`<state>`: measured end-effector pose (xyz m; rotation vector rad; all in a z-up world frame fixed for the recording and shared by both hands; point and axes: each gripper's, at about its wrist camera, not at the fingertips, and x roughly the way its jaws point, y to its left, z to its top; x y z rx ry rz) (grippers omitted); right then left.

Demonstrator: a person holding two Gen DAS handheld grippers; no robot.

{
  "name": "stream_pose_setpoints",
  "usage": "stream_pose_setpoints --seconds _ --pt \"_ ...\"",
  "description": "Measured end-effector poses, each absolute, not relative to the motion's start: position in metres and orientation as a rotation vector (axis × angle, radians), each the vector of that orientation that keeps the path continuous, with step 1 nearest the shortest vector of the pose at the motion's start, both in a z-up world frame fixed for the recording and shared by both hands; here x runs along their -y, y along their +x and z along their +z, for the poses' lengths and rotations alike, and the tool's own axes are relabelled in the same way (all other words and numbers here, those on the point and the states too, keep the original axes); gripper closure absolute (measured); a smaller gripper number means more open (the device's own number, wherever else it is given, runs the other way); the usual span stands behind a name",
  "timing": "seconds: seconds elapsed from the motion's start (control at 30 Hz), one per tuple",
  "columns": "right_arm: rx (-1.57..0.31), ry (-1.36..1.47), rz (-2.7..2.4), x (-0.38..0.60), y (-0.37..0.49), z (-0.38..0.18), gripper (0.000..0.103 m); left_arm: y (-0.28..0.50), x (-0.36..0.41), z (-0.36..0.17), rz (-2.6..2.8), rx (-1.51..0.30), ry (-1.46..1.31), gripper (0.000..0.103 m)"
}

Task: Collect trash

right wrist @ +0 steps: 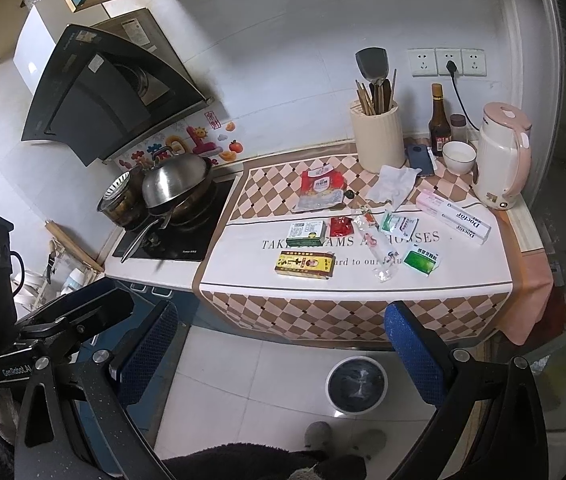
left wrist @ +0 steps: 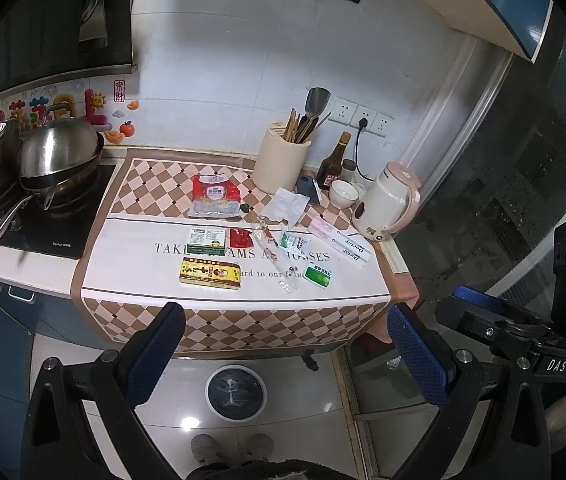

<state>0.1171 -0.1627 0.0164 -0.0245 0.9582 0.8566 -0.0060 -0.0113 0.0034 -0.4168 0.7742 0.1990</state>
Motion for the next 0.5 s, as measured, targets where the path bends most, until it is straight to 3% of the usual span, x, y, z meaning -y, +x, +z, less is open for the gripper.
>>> stream_pose_setpoints --seconds 0.5 --pt "-0.978 -0.03 0.877 0.1621 0.1209 0.0187 0.0 -0.0055 0.0128 -0.0043 0.193 -0.789 -0.45 0.0"
